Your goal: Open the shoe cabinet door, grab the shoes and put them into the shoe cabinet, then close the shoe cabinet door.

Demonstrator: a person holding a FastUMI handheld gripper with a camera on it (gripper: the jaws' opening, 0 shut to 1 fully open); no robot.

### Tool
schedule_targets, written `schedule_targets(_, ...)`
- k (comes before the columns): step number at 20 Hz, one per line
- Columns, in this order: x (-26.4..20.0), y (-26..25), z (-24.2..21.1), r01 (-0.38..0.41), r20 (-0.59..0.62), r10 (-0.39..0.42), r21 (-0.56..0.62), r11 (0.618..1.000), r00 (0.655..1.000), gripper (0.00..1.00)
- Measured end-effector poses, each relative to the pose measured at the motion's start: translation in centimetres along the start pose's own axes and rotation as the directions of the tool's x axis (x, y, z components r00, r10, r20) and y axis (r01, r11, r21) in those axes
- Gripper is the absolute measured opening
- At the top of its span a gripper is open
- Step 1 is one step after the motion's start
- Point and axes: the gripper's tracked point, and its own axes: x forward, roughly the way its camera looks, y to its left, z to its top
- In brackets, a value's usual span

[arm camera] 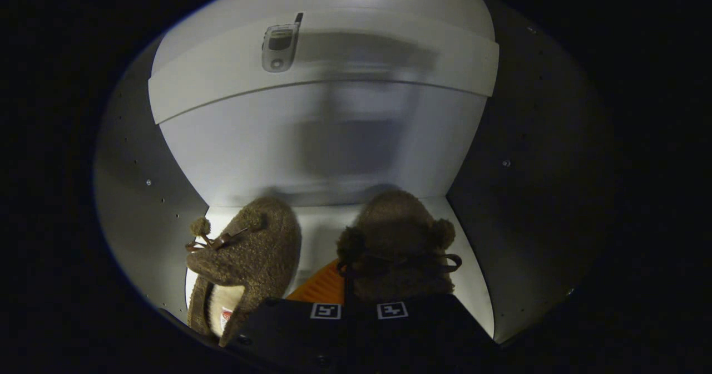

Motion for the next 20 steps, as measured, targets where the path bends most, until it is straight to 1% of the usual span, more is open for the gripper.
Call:
schedule_targets(2,-0.6,0.3,-0.3,-0.009,0.008,0.009,-0.004,1.0,1.0,0.19)
schedule_targets(4,-1.8,0.0,-0.6,0.003,0.022,-0.003,0.011,1.0,1.0,0.31)
schedule_targets(5,-2.8,-0.1,-0.5,0.003,0.042,-0.004,0.021,1.0,0.999,0.34)
schedule_targets(8,-6.2,-0.3,-0.5,0.012,0.109,-0.017,0.044,0.999,0.994,0.72)
schedule_targets(10,-9.3,-0.4,-0.7,0.02,0.153,-0.027,0.046,0.999,0.988,0.98)
schedule_targets(11,-11.0,-0.1,-0.6,0.016,0.181,-0.023,0.045,0.999,0.983,1.0)
schedule_targets(13,-14.9,0.9,-0.3,-0.018,0.255,0.008,0.038,0.999,0.967,1.0)
schedule_targets(15,-19.1,1.7,-0.2,-0.049,0.332,0.035,0.035,0.998,0.943,1.0)
schedule_targets(20,-29.3,2.2,-1.9,-0.075,0.468,0.065,0.003,0.997,0.881,1.0)
